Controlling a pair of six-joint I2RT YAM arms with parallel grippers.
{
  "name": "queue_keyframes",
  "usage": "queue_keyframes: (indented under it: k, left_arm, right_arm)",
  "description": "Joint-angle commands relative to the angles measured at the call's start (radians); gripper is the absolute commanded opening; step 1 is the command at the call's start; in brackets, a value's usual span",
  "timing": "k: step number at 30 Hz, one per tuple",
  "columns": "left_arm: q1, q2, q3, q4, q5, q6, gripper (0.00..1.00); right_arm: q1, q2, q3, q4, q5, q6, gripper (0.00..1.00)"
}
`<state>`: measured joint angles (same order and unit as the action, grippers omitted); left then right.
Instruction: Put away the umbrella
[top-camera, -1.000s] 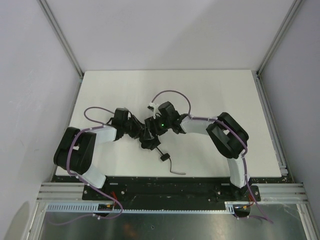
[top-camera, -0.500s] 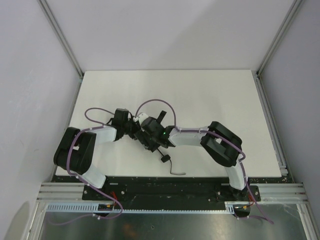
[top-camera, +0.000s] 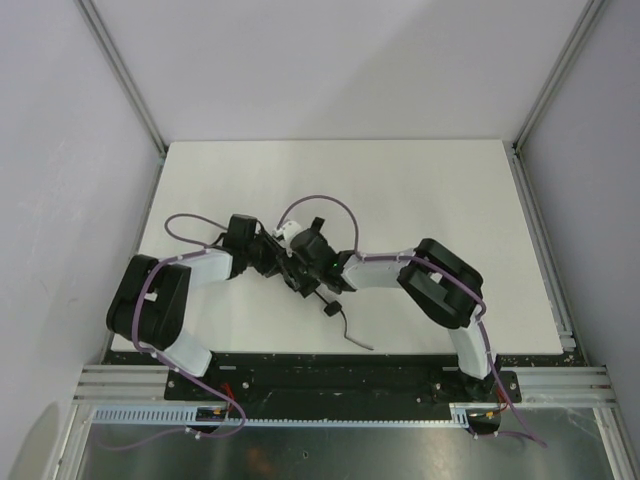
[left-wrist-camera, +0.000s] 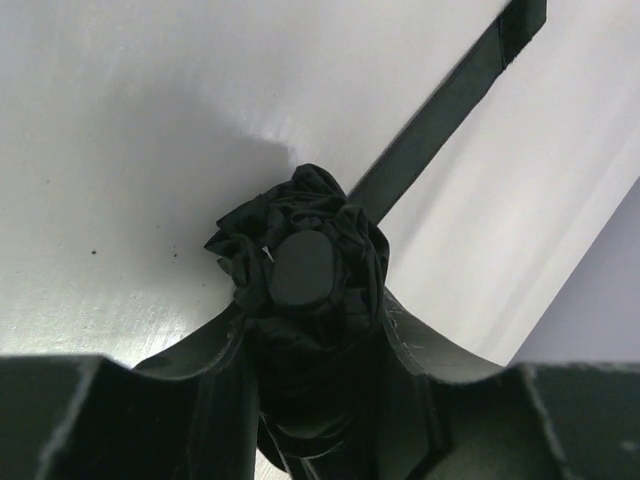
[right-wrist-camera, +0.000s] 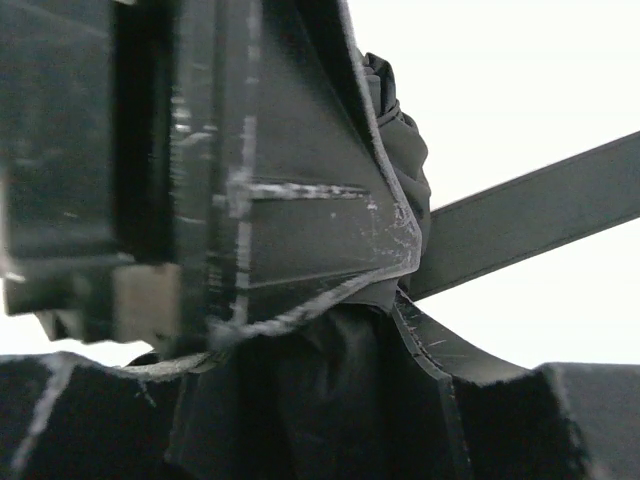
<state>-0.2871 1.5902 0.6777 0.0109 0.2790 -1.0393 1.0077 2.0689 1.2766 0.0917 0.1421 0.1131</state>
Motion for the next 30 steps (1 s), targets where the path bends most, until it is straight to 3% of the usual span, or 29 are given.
queue_keyframes:
  k: [1,4,6,12,17,24,30]
  left_arm:
    - [-0.027,-0.037,-0.034,-0.2,-0.03,0.153,0.18]
    - [-0.027,-0.104,-0.028,-0.2,-0.043,0.18,0.47]
    - [-0.02,-0.153,-0.027,-0.2,-0.037,0.193,0.6]
    - [-0.001,-0.377,-0.019,-0.199,0.009,0.252,0.8]
    - [0.003,-0.543,0.048,-0.199,0.096,0.325,0.88]
    - [0.003,-0.66,0.077,-0.166,0.237,0.417,0.86]
    - [-0.005,-0.626,0.057,-0.102,0.375,0.298,0.87]
  right_arm:
    - [-0.128,0.092,-0.131,0.058,-0.486,0.089,0.0]
    - [-0.177,0.072,-0.167,0.136,-0.643,0.137,0.0]
    - [-0.208,0.054,-0.197,0.209,-0.741,0.189,0.0]
    - [-0.289,-0.033,-0.281,0.429,-0.935,0.373,0.0]
    - [-0.348,-0.145,-0.345,0.529,-1.022,0.518,0.0]
    - [-0.425,-0.335,-0.411,0.561,-1.073,0.657,0.0]
    - [-0.481,-0.459,-0.413,0.526,-1.082,0.687,0.0]
